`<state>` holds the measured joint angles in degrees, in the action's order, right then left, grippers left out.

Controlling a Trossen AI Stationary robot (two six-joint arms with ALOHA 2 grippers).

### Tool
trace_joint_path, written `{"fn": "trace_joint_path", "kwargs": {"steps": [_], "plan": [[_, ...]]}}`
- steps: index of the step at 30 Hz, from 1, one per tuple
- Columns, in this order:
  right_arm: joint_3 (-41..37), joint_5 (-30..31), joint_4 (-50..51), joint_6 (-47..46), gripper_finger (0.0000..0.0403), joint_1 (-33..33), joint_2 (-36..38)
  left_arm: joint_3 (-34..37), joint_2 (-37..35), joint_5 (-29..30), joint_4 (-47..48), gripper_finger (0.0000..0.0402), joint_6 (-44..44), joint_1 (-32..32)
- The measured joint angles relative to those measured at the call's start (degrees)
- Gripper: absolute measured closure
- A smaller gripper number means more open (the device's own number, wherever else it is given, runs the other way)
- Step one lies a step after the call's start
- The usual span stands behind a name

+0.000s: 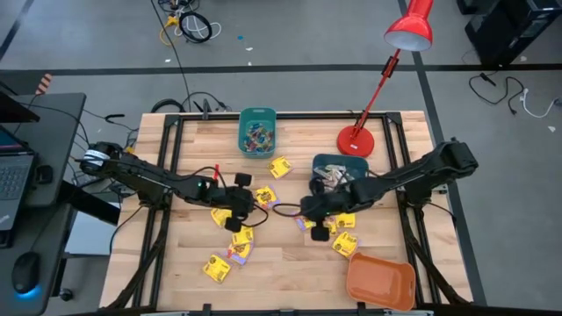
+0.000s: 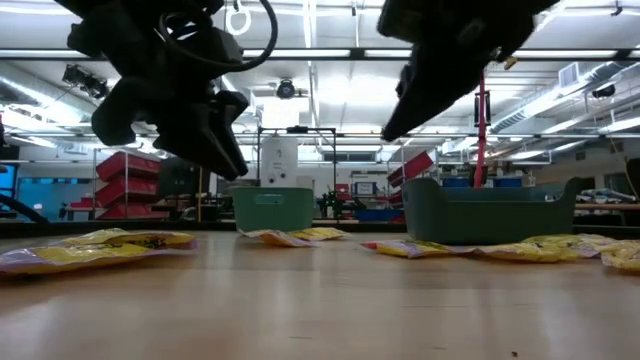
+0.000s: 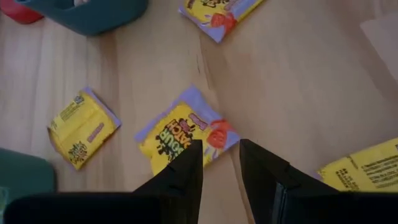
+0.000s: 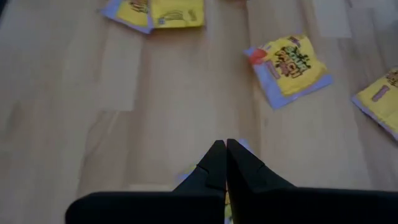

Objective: Sort candy
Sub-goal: Put the yellow candy bag into the orange bin

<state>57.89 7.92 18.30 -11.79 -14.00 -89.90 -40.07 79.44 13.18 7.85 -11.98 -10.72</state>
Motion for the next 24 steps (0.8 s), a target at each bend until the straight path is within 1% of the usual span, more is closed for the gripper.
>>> {"fn": "trace_joint_path", "kwargs": {"steps": [4, 9, 14, 16, 20, 24], "plan": [[4.9, 2.5, 3.2, 2.9, 0.0399, 1.0, -3.4, 0.0, 0.0, 0.7, -1.6, 0.0294, -1.7, 0.0], [8.8, 4.0, 5.2, 7.2, 0.0376, 2.4, -5.5, 0.0, 0.0, 0.7, -3.2, 0.0294, -2.6, 0.0], [9.4, 5.0, 1.2, 9.0, 0.0339, 3.2, -6.6, 0.0, 0.1, 0.8, -3.2, 0.0289, -2.4, 0.0], [9.4, 5.1, 0.3, 9.3, 0.0324, 3.3, -7.7, 0.0, 0.1, 2.2, -3.4, 0.0288, -2.5, 0.1], [9.4, 5.4, -4.7, 11.8, 0.0297, 3.4, -11.0, 0.0, 0.1, 6.1, -2.8, 0.0289, -2.6, 0.7], [9.4, 6.4, -9.1, 14.7, 0.0278, 3.5, -14.6, 0.6, 0.1, 6.9, -2.6, 0.0289, -2.6, 2.1]]}}
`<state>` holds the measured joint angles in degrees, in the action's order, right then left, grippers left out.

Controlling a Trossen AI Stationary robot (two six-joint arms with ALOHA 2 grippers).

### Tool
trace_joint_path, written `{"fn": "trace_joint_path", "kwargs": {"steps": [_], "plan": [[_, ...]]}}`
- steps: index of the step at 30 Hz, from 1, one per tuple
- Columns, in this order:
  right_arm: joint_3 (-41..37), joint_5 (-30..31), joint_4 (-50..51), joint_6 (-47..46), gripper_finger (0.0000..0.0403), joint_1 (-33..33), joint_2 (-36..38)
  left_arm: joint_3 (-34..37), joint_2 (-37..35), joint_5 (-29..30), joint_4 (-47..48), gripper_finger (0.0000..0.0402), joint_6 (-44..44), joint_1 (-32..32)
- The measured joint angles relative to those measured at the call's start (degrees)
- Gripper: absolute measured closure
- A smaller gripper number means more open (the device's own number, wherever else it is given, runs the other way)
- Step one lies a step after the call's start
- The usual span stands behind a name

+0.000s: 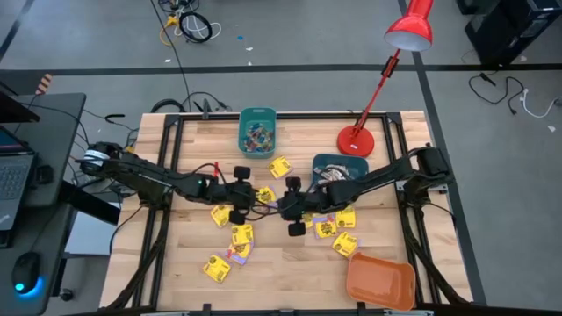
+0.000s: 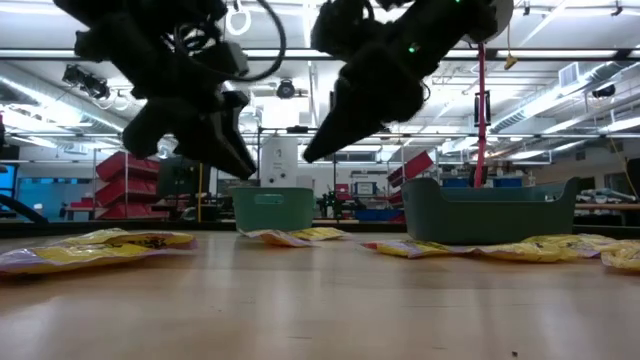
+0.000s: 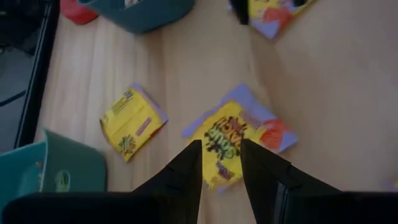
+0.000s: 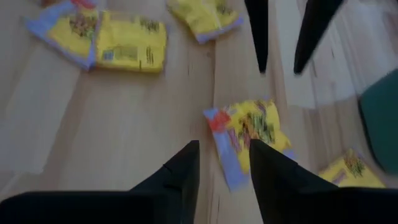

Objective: Sort candy
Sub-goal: Put the yellow candy bag into the orange bin

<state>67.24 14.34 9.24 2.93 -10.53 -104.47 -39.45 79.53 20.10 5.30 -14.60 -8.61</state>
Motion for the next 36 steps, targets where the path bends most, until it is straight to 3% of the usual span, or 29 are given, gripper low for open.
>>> {"fn": "trace_joint_path", "kwargs": {"steps": [5, 21, 36], "plan": [[0.0, 1.4, -3.2, 0.3, 0.0261, 0.4, -2.6, 4.3, 0.0, 0.0, -3.0, 0.0289, -0.1, 1.9], [0.0, 2.2, -11.8, -1.0, 0.0233, 2.9, -10.7, 19.9, 0.0, -0.5, -35.1, 0.0289, 0.2, 8.1], [0.1, 1.3, -18.3, -4.0, 0.0233, 3.1, -15.5, 22.0, 0.0, -1.7, -37.4, 0.0289, 6.2, 9.2]]}}
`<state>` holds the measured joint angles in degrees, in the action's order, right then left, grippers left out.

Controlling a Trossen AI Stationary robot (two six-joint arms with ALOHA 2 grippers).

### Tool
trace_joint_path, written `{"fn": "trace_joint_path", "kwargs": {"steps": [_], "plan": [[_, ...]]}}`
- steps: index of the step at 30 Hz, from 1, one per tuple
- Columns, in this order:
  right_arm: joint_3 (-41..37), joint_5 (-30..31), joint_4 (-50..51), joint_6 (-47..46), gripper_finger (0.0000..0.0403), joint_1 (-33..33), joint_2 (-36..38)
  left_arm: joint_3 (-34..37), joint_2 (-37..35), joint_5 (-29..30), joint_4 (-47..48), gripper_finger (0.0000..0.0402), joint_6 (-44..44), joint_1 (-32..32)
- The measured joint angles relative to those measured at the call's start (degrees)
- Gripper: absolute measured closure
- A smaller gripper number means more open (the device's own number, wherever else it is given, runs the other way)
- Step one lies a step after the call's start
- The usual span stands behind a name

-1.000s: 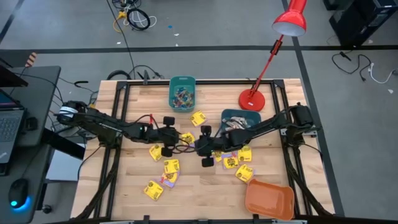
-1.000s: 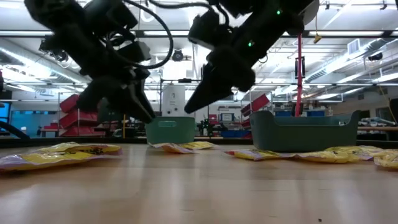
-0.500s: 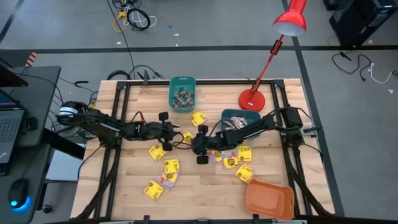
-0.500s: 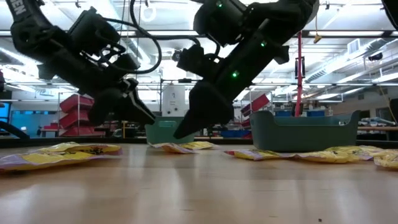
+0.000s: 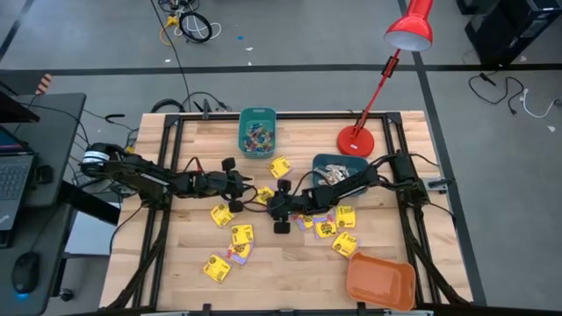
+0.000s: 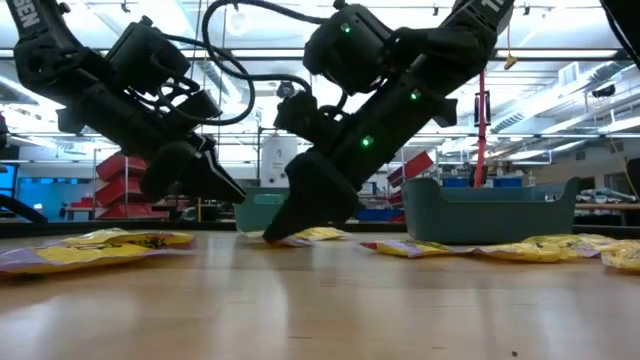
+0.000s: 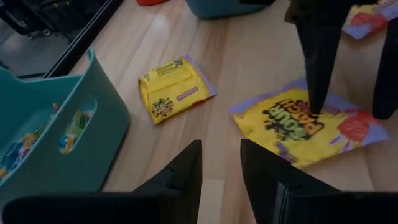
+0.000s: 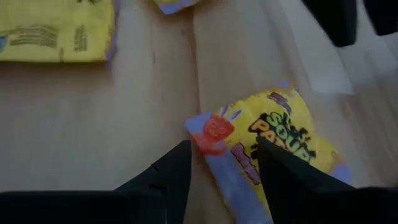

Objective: Sort candy
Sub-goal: Put the yellow candy bag into the orange bin

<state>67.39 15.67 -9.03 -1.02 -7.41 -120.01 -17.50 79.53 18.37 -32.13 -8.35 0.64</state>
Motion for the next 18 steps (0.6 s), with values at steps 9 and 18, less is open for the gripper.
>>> {"fn": "trace_joint_path", "kwargs": {"steps": [9, 18], "plan": [[0.2, 0.0, 3.5, -1.5, 0.0272, 2.0, -0.5, 0.0, 0.0, -0.8, -0.4, 0.0289, 0.5, 0.0], [0.4, -5.2, 3.5, -1.9, 0.0396, 2.6, -1.9, 0.0, 0.0, -1.5, -0.2, 0.0289, 1.1, 0.0]]}}
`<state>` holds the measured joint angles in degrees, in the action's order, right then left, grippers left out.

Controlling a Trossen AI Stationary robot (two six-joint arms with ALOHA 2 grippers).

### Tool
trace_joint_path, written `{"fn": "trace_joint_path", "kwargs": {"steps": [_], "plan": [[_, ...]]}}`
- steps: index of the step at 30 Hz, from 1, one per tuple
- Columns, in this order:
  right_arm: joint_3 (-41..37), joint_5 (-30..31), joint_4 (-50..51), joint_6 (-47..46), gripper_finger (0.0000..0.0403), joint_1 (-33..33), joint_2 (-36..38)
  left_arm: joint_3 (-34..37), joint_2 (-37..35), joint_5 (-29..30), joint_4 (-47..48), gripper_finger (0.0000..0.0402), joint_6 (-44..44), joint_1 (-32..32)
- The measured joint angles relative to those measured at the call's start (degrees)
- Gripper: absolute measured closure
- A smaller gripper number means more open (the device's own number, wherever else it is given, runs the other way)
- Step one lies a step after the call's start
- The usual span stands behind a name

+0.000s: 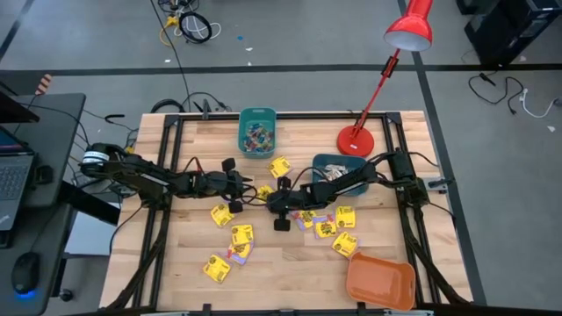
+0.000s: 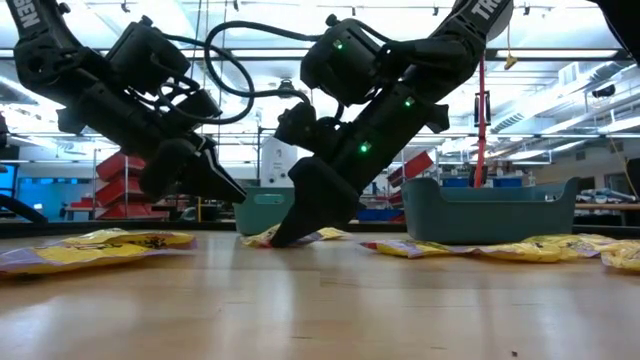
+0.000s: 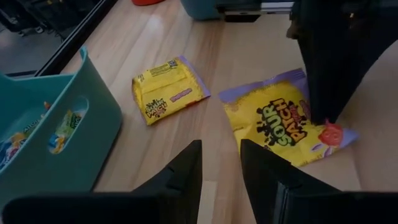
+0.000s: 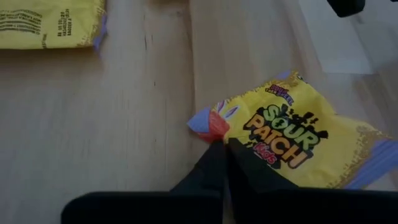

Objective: Sort candy
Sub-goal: Put the yellow candy bag into the orange bin

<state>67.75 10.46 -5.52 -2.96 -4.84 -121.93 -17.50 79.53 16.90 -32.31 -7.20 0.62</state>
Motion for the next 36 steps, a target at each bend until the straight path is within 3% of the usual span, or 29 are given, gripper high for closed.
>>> {"fn": "trace_joint_path", "kwargs": {"steps": [8, 19, 32, 36], "plan": [[-0.5, -1.6, 2.2, 0.6, 0.0403, -0.6, 3.1, 0.0, 0.0, -0.1, -0.7, 0.0289, 0.0, -1.5], [-0.5, -7.0, 12.7, 0.9, 0.0403, -3.9, 17.5, -0.1, 0.0, 0.0, -5.2, 0.0289, 0.0, -4.1], [-0.4, -13.9, 27.3, -7.2, 0.0403, -5.7, 34.1, -0.1, 0.0, 0.2, -6.0, 0.0289, -0.1, -4.9], [-0.4, -19.4, 32.1, -12.8, 0.0403, -6.8, 38.5, -0.1, 0.0, 0.2, -6.0, 0.0289, 0.0, -4.9]]}}
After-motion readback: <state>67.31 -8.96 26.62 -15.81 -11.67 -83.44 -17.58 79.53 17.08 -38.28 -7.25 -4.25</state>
